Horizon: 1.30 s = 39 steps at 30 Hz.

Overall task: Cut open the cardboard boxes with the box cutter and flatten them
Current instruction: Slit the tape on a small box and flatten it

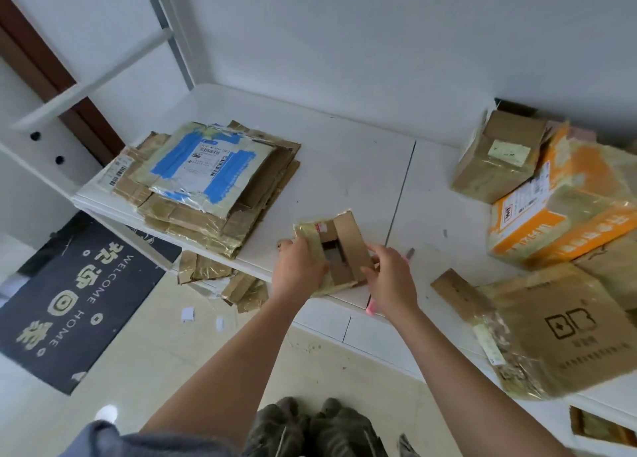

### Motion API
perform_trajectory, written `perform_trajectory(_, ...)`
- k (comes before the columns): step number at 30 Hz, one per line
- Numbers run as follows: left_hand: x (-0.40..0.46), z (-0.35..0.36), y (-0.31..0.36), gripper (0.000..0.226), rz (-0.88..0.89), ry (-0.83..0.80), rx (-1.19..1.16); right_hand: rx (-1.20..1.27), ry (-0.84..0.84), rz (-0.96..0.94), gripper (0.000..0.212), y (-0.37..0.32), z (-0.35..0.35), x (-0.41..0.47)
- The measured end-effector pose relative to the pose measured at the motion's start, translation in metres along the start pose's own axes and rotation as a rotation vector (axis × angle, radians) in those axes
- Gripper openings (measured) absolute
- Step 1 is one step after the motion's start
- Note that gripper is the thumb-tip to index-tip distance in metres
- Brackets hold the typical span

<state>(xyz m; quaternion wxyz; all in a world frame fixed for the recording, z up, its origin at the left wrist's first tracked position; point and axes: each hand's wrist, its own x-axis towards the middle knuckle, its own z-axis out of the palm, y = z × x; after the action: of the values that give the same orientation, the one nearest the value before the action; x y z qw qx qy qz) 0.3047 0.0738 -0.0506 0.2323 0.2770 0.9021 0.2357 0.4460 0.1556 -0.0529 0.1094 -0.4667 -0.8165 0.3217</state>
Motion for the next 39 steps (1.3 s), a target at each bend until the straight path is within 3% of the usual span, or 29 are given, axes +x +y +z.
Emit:
perform_trajectory(4, 0.002, 0.01, 0.016, 0.077, -0.075, 0.051, 0.168, -0.312, 0.069, -0.259, 0.033, -0.001, 0.004, -0.002)
perform_trajectory(6, 0.003, 0.013, 0.018, 0.069, -0.095, 0.062, 0.133, -0.342, 0.015, -0.324, 0.028, 0.0, 0.007, -0.004)
perform_trajectory(8, 0.005, 0.01, 0.016, 0.057, -0.077, 0.073, 0.075, -0.339, -0.017, -0.312, 0.041, 0.003, 0.009, -0.004)
perform_trajectory(15, 0.004, -0.01, -0.018, 0.018, -0.167, -0.085, -0.445, -0.149, -0.025, -0.248, 0.054, 0.009, 0.014, -0.004)
perform_trajectory(19, 0.002, -0.027, -0.037, 0.016, -0.278, -0.216, -0.772, -0.069, -0.056, -0.21, 0.055, 0.007, 0.013, -0.002)
perform_trajectory(21, 0.003, -0.033, -0.035, 0.019, -0.245, -0.252, -0.801, -0.104, -0.023, -0.186, 0.051, -0.001, 0.009, 0.001)
perform_trajectory(24, 0.003, -0.041, -0.019, 0.019, -0.07, -0.238, -0.653, -0.247, 0.177, -0.212, 0.049, -0.017, -0.005, 0.011)
perform_trajectory(28, 0.004, -0.055, 0.019, 0.016, 0.268, -0.179, -0.365, -0.517, 0.354, -0.167, 0.074, -0.036, -0.024, 0.023)
perform_trajectory(33, 0.003, -0.073, 0.051, 0.015, 0.478, -0.098, -0.023, -0.642, 0.622, -0.068, 0.065, -0.042, -0.038, 0.016)
perform_trajectory(35, 0.002, -0.08, 0.055, 0.016, 0.518, -0.068, 0.125, -0.631, 0.644, -0.096, 0.064, -0.041, -0.045, 0.015)
perform_trajectory(39, 0.003, -0.09, 0.058, 0.016, 0.532, -0.049, 0.157, -0.521, 0.528, -0.285, 0.044, -0.04, -0.056, 0.014)
